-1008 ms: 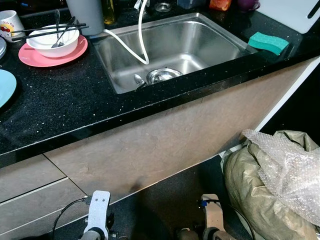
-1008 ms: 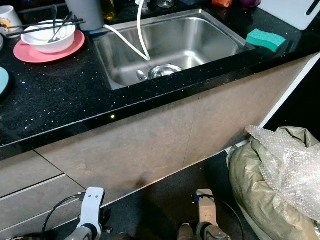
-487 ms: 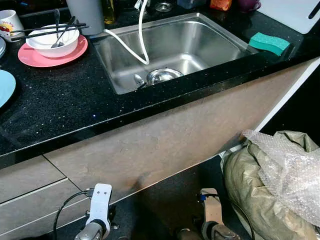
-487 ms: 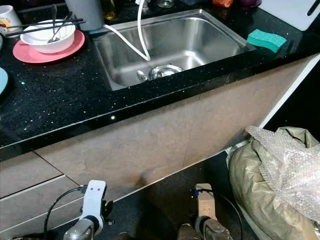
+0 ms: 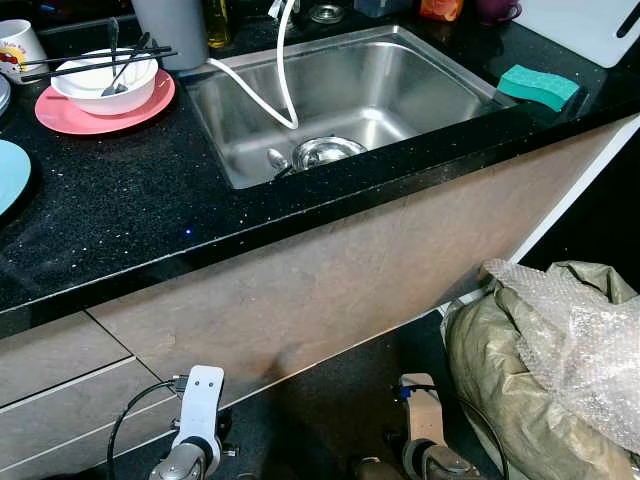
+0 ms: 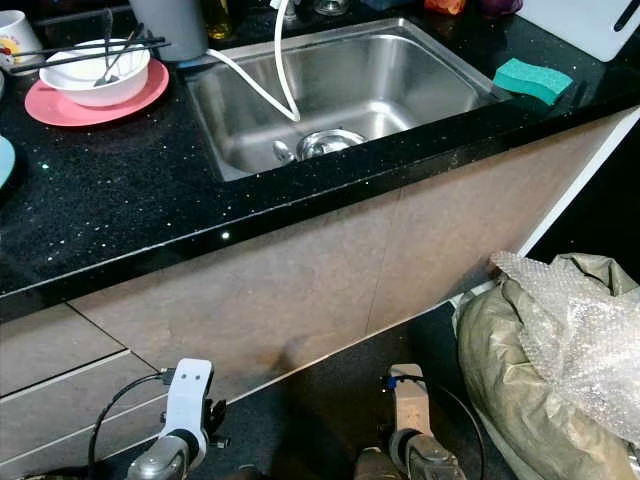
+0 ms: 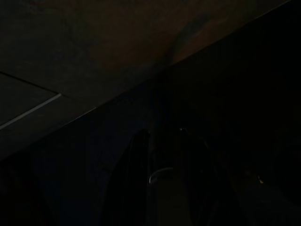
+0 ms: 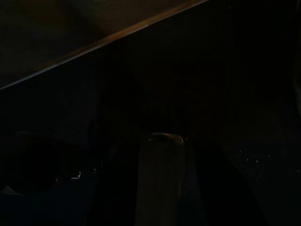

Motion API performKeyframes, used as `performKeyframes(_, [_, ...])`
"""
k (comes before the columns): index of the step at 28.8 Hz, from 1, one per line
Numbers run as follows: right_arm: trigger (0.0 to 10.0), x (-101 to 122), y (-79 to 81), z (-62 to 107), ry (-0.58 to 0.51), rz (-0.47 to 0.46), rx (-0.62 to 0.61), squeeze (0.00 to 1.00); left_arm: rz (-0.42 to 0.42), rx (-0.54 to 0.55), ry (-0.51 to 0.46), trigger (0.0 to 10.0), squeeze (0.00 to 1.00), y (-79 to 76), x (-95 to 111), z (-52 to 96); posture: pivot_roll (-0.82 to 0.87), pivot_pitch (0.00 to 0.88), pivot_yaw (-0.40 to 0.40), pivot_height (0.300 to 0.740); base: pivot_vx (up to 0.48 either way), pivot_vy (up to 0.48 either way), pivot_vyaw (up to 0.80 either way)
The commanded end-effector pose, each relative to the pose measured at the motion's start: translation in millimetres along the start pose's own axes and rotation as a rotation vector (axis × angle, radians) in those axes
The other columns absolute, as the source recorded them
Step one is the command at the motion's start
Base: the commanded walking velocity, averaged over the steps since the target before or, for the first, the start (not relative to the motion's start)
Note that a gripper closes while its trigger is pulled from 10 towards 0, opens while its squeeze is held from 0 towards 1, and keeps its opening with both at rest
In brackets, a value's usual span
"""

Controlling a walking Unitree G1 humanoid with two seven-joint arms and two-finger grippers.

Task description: Kitchen organization

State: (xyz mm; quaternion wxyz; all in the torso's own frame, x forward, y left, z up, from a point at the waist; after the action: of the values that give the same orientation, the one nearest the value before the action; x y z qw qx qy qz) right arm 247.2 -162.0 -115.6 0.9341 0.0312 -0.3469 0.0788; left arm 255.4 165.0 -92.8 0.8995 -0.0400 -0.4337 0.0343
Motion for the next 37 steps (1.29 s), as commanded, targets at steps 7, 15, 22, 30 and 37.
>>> performKeyframes(7, [10.0,-7.7,2.3,0.7,0.022,-0.005,0.002,0.0,0.009,0.009,0.033,10.0,0.0,2.2,-9.3,1.6,0.01,0.159,0.001,0.74,0.0,0.0,0.0])
performKeyframes(15, [10.0,-7.1,2.4,0.6,0.021,-0.004,0.003,0.0,0.011,0.013,0.036,10.0,0.0,3.2,-10.5,1.6,0.01,0.157,0.0,0.74,0.0,0.0,0.0])
performKeyframes(22, [10.0,-6.5,2.5,0.5,0.019,-0.004,0.004,0.0,0.01,0.011,0.034,10.0,0.0,2.8,-9.8,1.5,0.01,0.157,-0.001,0.74,0.0,0.0,0.0])
performKeyframes(30, [10.0,-6.0,1.9,0.5,0.018,-0.004,0.003,0.0,0.011,0.01,0.034,10.0,0.0,2.3,-9.7,1.0,0.01,0.157,-0.001,0.74,0.0,0.0,0.0])
performKeyframes(37, [10.0,-5.7,2.0,0.4,0.018,-0.004,0.003,0.0,0.012,0.01,0.034,10.0,0.0,2.1,-9.1,0.6,0.01,0.155,-0.001,0.74,0.0,0.0,0.0])
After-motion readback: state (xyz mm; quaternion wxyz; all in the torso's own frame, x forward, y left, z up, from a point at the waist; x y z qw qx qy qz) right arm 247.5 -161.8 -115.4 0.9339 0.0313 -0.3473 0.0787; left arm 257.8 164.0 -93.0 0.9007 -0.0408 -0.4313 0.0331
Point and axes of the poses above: a point about 5 cm out from each wrist's last joint towards the gripper, its own z axis pointing back from the gripper into the wrist, its own x axis along the axis of the wrist's last joint, y = z × x, the point moved 6 cm from there along -z, pointing out of the wrist towards the gripper, and after that the axes turned 7 degrees about z, right-handed, at the moved point
